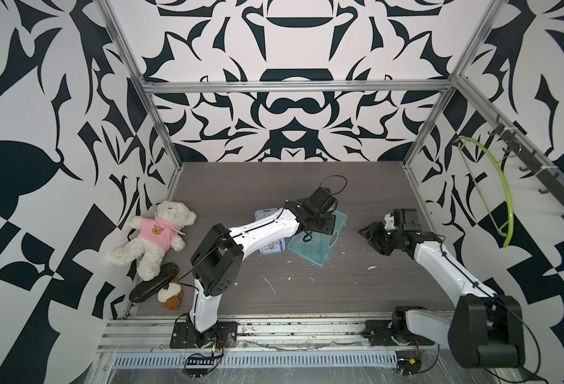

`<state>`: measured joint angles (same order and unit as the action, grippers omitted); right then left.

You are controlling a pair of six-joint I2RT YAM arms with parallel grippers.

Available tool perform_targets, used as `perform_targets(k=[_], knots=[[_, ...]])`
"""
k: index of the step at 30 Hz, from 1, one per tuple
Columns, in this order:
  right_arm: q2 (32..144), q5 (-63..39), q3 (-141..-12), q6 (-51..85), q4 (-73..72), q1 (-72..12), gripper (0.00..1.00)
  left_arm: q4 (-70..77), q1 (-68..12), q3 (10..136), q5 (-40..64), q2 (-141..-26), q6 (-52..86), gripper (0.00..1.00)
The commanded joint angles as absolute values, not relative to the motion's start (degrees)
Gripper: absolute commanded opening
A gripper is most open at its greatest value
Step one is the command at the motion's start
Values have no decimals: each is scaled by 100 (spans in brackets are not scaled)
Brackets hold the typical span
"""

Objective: Open the ruler set and take out the ruler
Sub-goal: Open the ruler set box at the center of the board.

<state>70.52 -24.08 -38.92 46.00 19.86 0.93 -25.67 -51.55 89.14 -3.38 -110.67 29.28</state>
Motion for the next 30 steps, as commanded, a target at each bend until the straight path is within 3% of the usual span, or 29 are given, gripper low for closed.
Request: perform_targets(k=[1,12,19,23,27,30], knots=[[7447,-2559,-3959,4799,1395,82,54,-2640,-5045,8786,-154,-11032,2795,55],[8598,-2979,-3740,5221,-483,27,61,-2436,-5041,8466,-254,-11257,2840,60],[8805,-3028,-3644,5221,-805,13,64,-2279,-4480,8490,-133,-11601,3064,62],[8872,-3068,-3639,5180,-826,0,64,-2335,-4260,8694,-205,-11877,3076,50],[8952,-3075,-3611,5158,-858,-12,64,-2408,-4126,8853,-298,-12052,3118,29],[9066,-3113,-3595,5183,-934,-26,64,-2512,-4057,8965,-420,-12193,3155,19]])
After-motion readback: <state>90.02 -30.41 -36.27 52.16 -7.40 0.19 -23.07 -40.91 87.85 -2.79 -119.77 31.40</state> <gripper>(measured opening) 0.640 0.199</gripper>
